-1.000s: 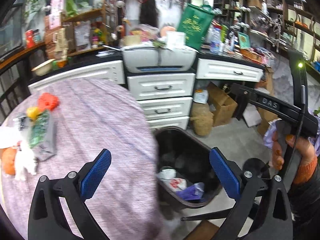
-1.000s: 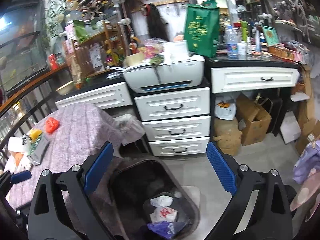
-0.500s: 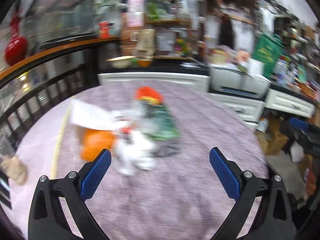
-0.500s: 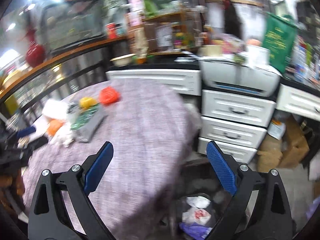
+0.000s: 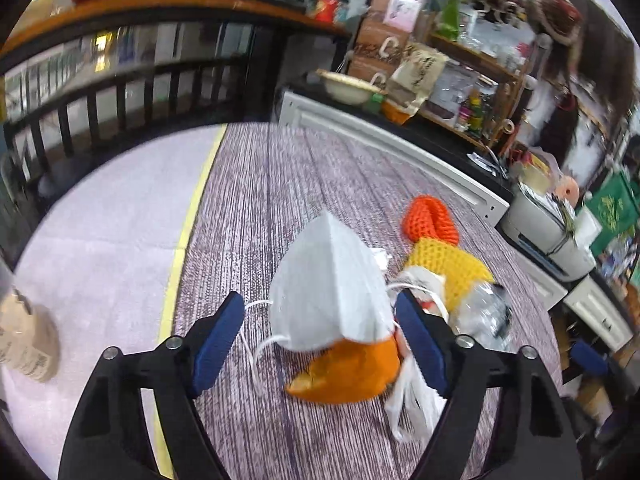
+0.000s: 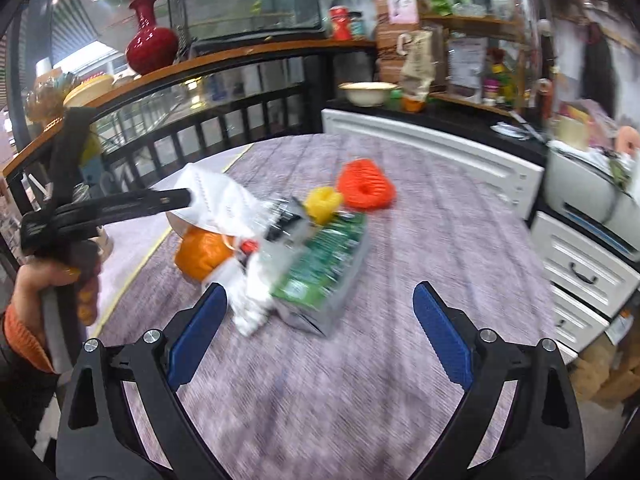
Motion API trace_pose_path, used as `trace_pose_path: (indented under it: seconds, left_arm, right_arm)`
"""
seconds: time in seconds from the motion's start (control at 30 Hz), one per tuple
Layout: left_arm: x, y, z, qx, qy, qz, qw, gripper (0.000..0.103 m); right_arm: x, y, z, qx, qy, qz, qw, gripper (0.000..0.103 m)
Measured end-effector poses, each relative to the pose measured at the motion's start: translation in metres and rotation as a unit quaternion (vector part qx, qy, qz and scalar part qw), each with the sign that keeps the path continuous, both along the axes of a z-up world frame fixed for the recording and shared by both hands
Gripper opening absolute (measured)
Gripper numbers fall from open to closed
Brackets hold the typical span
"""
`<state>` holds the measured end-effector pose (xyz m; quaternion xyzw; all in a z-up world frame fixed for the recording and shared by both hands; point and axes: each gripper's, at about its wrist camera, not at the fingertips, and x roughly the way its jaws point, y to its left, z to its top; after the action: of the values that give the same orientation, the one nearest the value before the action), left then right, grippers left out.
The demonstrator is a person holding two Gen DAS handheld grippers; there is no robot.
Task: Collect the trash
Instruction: 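Grasp the white face mask with the left gripper while the right grasps clear plastic, then carry the mask and clear plastic to the bin and release both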
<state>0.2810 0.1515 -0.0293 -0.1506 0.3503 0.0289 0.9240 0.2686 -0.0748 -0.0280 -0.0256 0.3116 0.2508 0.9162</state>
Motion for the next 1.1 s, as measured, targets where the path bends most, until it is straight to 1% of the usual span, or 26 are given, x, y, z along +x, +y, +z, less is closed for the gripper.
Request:
trace_pose_path:
  seconds: [0.07, 0.1, 0.13, 0.17, 0.2, 0.23, 0.27, 0.3, 0.33, 0.37, 0.43, 0.47, 0.53, 0.63, 0.77, 0.9, 0.97, 1.1]
  left_arm:
    - [0.014, 0.011, -0.007, -0.043, 0.016, -0.002, 0.9989, 0.067]
    - [0.017, 0.015, -0.010, -0.062, 0.021, -0.003, 0.9979, 0.063]
    - [0.018, 0.018, -0.013, -0.072, 0.023, -0.005, 0.9971, 0.056]
    - [0.021, 0.019, -0.016, -0.082, 0.026, -0.008, 0.9963, 0.052]
    - [0.023, 0.020, -0.017, -0.086, 0.029, -0.010, 0.9958, 0.042]
    - [0.023, 0.019, -0.018, -0.088, 0.028, -0.012, 0.9957, 0.033]
    - [0.023, 0.018, -0.017, -0.088, 0.024, -0.016, 0.9957, 0.030]
    - [0.023, 0.016, -0.017, -0.084, 0.021, -0.019, 0.9960, 0.024]
    - [0.021, 0.015, -0.017, -0.076, 0.019, -0.019, 0.9967, 0.019]
    - [0.019, 0.014, -0.016, -0.068, 0.016, -0.018, 0.9974, 0.017]
    - [0.015, 0.014, -0.014, -0.062, 0.004, -0.015, 0.9979, 0.011]
    - [0.011, 0.016, -0.012, -0.062, -0.004, -0.012, 0.9980, 0.009]
    - [0.003, 0.020, -0.006, -0.060, -0.024, -0.002, 0.9979, 0.007]
    - [-0.015, 0.020, 0.009, -0.047, -0.059, 0.009, 0.9971, 0.007]
    - [-0.042, 0.008, 0.034, -0.018, -0.110, 0.010, 0.9938, 0.007]
    - [-0.067, -0.017, 0.054, 0.002, -0.148, -0.012, 0.9888, 0.007]
    - [-0.075, -0.029, 0.057, -0.001, -0.157, -0.025, 0.9873, 0.007]
    - [-0.086, -0.057, 0.056, -0.008, -0.161, -0.058, 0.9852, 0.007]
  right_arm:
    - [0.010, 0.016, -0.002, -0.008, 0.001, 0.008, 1.000, 0.093]
    - [0.016, 0.028, -0.003, -0.020, -0.003, 0.013, 1.000, 0.093]
    - [0.020, 0.035, -0.004, -0.028, -0.006, 0.016, 0.999, 0.093]
    - [0.025, 0.043, -0.005, -0.040, -0.011, 0.017, 0.999, 0.090]
    - [0.031, 0.049, -0.007, -0.050, -0.017, 0.013, 0.999, 0.083]
    - [0.036, 0.052, -0.010, -0.056, -0.018, 0.008, 0.998, 0.079]
    - [0.042, 0.056, -0.012, -0.060, -0.014, 0.006, 0.998, 0.070]
    - [0.047, 0.059, -0.015, -0.061, -0.007, 0.008, 0.998, 0.058]
    - [0.052, 0.062, -0.019, -0.060, 0.006, 0.015, 0.998, 0.052]
    - [0.055, 0.063, -0.022, -0.061, 0.014, 0.020, 0.998, 0.039]
    - [0.054, 0.064, -0.025, -0.059, 0.018, 0.022, 0.998, 0.035]
    - [0.053, 0.063, -0.024, -0.054, 0.016, 0.022, 0.998, 0.030]
    - [0.049, 0.059, -0.021, -0.042, 0.011, 0.027, 0.999, 0.028]
    - [0.040, 0.050, -0.010, -0.021, -0.002, 0.032, 0.999, 0.028]
    - [0.025, 0.037, 0.004, -0.001, -0.016, 0.035, 0.999, 0.028]
    - [0.006, 0.023, 0.013, 0.013, -0.026, 0.035, 0.999, 0.028]
    - [-0.004, 0.012, 0.016, 0.017, -0.030, 0.032, 0.999, 0.028]
    - [-0.023, -0.012, 0.019, 0.019, -0.037, 0.016, 0.999, 0.028]
